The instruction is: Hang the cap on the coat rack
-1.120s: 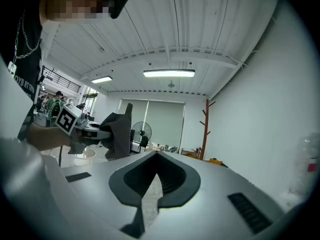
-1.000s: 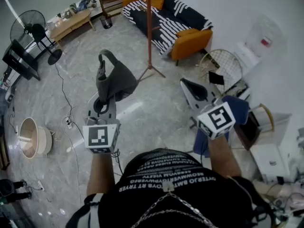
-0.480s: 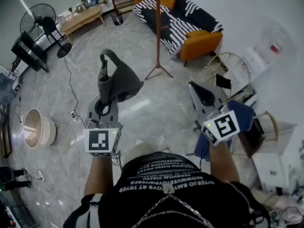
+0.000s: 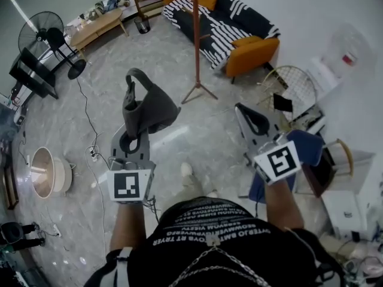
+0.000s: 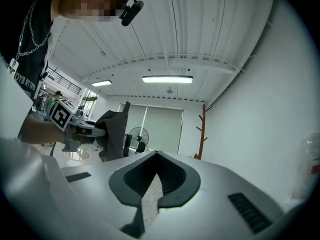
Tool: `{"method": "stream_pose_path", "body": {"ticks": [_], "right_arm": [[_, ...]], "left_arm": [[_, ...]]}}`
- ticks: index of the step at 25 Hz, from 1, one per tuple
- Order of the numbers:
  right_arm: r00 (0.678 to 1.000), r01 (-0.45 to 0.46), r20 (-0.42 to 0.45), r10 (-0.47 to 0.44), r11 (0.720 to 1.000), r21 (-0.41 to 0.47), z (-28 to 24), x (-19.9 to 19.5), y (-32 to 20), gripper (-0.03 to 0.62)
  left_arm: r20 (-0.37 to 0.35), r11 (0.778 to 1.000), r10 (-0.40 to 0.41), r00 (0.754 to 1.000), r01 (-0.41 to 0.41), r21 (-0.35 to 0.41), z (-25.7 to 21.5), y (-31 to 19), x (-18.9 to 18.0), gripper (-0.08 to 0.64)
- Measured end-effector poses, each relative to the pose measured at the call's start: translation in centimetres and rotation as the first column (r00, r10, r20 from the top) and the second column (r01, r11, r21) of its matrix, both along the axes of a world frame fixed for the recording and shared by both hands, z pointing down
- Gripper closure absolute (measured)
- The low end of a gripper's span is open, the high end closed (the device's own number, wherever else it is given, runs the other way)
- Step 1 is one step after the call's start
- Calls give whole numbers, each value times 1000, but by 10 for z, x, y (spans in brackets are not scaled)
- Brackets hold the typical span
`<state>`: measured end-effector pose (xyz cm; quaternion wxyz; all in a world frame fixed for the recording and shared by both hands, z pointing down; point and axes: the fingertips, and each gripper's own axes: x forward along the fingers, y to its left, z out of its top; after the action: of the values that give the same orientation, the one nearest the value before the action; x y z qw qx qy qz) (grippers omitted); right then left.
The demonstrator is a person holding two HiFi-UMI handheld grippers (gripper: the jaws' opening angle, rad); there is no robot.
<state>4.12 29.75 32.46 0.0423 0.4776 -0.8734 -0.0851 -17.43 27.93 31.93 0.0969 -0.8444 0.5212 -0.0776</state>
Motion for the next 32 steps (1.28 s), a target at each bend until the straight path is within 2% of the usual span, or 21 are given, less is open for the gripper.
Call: {"method": "stream_pose_path", "body": {"ticks": [14, 20, 26, 32], "right_arm": [[1000, -19, -12, 19, 999, -26, 3, -14, -103, 590], [999, -28, 16, 29, 998, -59, 7, -14, -140, 590], [1000, -20, -24, 19, 998, -52, 21, -33, -165, 591], [999, -32, -8, 31, 998, -52, 10, -47, -188, 591]], "left_arm": [[13, 996, 85, 996, -85, -14, 13, -122, 8, 552], [38, 995, 93, 995, -92, -39, 22, -164, 8, 552], [-5, 994, 97, 995, -97, -40, 27, -193, -14, 552], [-8, 992, 115, 993, -115, -52, 27, -220, -25, 552]]}}
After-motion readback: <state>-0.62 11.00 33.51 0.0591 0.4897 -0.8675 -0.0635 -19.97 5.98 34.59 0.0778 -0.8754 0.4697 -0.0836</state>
